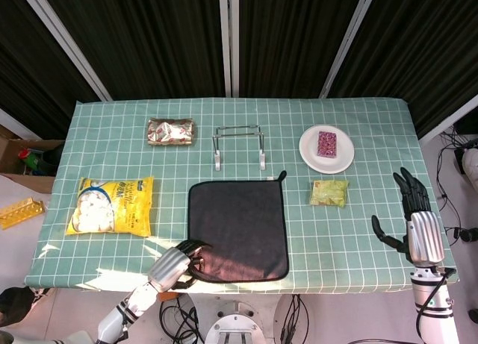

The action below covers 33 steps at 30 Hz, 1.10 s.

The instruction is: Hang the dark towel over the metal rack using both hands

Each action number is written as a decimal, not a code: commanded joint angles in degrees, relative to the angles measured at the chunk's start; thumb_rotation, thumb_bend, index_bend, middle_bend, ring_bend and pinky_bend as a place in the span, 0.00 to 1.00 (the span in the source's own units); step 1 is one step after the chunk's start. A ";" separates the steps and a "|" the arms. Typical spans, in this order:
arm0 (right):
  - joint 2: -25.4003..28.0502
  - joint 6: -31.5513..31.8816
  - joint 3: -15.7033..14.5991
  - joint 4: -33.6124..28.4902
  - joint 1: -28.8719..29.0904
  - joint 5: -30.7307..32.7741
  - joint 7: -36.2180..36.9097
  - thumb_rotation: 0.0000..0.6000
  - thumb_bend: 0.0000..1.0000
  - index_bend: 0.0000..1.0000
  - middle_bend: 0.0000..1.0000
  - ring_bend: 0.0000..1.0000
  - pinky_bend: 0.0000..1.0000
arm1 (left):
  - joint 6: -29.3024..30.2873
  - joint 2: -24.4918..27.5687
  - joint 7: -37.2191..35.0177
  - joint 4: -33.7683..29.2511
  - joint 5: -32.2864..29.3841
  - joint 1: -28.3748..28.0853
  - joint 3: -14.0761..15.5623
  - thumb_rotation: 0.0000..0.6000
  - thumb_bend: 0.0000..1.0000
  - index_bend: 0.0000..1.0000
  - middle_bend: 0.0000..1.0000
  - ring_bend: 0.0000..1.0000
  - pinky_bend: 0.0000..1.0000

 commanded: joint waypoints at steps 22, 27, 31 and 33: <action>-13.48 -12.35 -14.43 15.13 -2.20 -5.70 -13.42 1.00 0.24 0.00 0.00 0.00 0.00 | -13.16 5.51 18.72 -25.36 -24.92 -10.28 -17.77 1.00 0.53 0.76 0.20 0.16 0.21; -17.27 -18.08 -14.59 13.79 -0.04 -5.05 -16.65 1.00 0.20 0.00 0.00 0.00 0.00 | -13.01 5.19 22.45 -28.72 -31.30 -11.94 -21.07 1.00 0.53 0.76 0.20 0.16 0.21; -19.98 -18.91 -14.07 13.50 0.80 -5.70 -18.84 1.00 0.18 0.00 0.00 0.00 0.00 | -12.67 5.27 25.42 -30.50 -34.98 -13.55 -22.92 1.00 0.53 0.76 0.20 0.16 0.21; -21.46 -18.36 -13.78 13.81 0.82 -6.13 -18.52 1.00 0.18 0.00 0.00 0.00 0.00 | -12.23 5.10 26.67 -31.09 -36.21 -14.23 -23.54 1.00 0.53 0.76 0.20 0.16 0.21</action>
